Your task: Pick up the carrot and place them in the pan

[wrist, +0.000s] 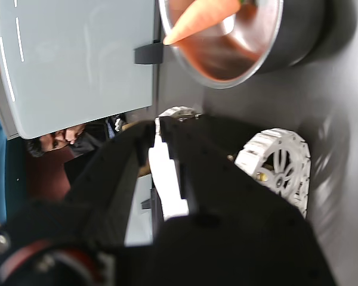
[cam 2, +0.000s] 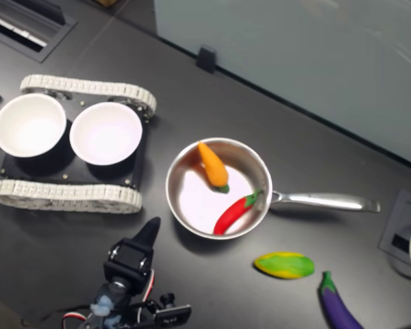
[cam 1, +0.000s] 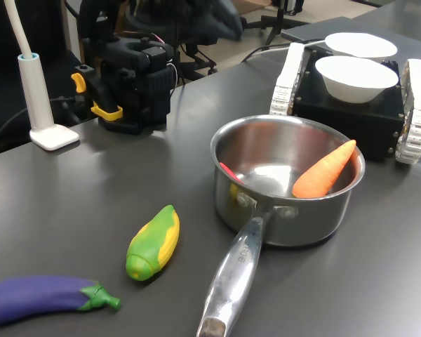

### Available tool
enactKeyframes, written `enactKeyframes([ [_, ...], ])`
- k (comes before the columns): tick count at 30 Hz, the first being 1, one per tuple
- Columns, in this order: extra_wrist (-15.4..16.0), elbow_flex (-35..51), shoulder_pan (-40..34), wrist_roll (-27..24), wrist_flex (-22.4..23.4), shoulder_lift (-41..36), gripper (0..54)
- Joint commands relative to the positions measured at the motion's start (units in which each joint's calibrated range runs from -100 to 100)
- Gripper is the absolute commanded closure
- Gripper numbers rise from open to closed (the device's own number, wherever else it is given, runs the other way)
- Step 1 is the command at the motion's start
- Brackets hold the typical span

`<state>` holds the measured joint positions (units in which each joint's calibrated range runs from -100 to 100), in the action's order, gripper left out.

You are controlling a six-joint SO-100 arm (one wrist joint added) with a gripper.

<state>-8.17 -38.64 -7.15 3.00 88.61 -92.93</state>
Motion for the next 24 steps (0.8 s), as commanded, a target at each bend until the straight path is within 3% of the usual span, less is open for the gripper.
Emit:
enactKeyframes([
  [1,-0.06,-4.2,1.88,-0.2,0.13,-2.43,53.6],
  [7,0.02,-11.56,3.25,-0.54,0.05,-2.43,53.6],
  [15,0.02,-24.19,5.43,-1.07,-3.28,-2.43,53.5],
  [24,0.02,-36.37,5.77,-1.37,-10.02,-2.52,53.5],
])
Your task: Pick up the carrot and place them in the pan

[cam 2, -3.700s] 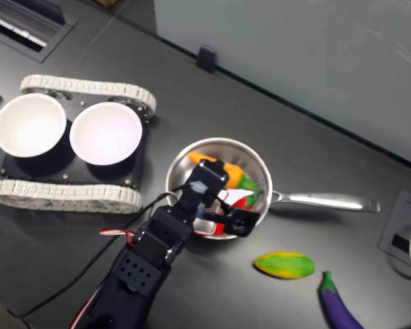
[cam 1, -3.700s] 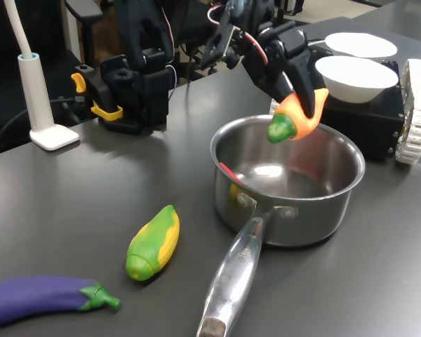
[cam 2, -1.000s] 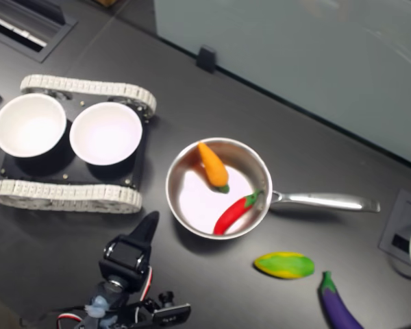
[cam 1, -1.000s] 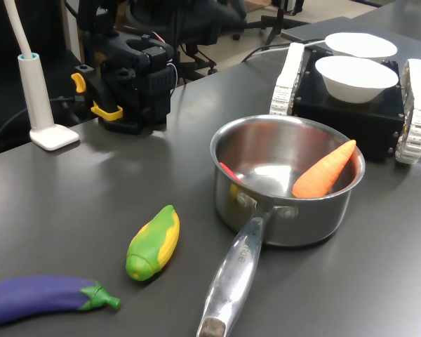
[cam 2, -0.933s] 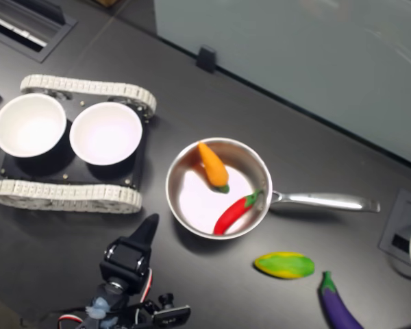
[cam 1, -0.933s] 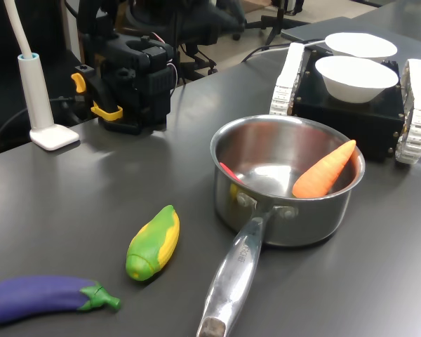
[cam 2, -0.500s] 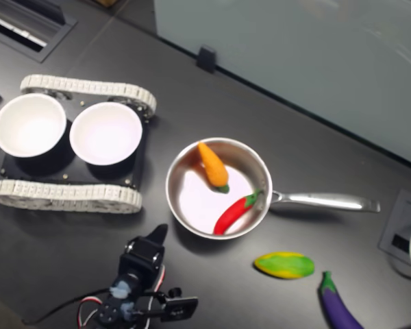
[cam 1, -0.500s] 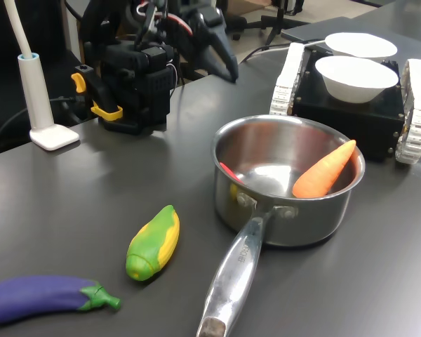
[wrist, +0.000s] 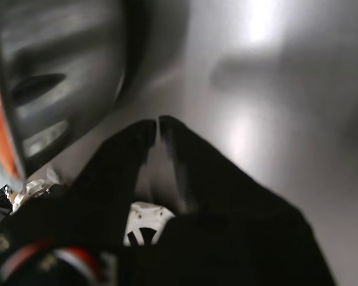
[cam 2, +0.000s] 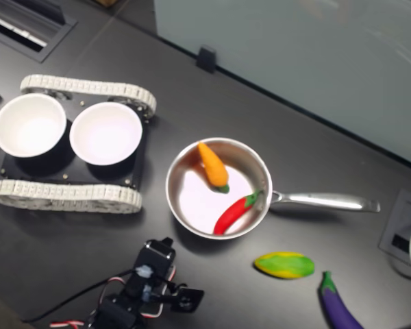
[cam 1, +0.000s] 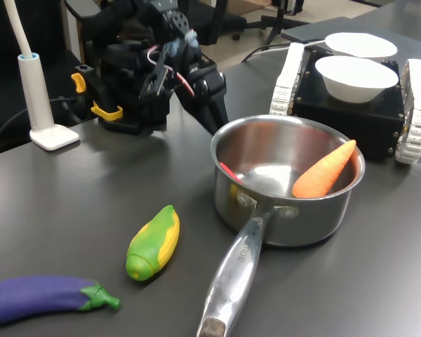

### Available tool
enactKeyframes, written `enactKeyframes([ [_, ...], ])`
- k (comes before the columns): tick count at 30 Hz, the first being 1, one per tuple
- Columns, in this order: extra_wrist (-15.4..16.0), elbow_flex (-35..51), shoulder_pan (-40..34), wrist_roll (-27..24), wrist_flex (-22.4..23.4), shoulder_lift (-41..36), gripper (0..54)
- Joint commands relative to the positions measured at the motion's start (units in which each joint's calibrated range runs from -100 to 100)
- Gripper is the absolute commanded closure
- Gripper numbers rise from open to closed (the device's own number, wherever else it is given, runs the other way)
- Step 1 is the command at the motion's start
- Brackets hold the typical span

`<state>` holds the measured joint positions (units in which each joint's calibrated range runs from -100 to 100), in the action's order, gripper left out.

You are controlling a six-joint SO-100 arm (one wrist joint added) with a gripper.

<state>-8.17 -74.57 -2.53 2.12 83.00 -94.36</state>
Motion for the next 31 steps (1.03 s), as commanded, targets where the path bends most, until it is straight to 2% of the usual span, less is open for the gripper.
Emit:
enactKeyframes([
  [1,0.02,-0.8,0.58,-0.39,-4.58,-1.08,53.5],
  [24,-0.06,-0.9,0.12,-0.15,-4.49,-1.08,53.5],
  [31,-0.06,-0.99,-3.89,2.54,-4.49,-1.08,53.5],
])
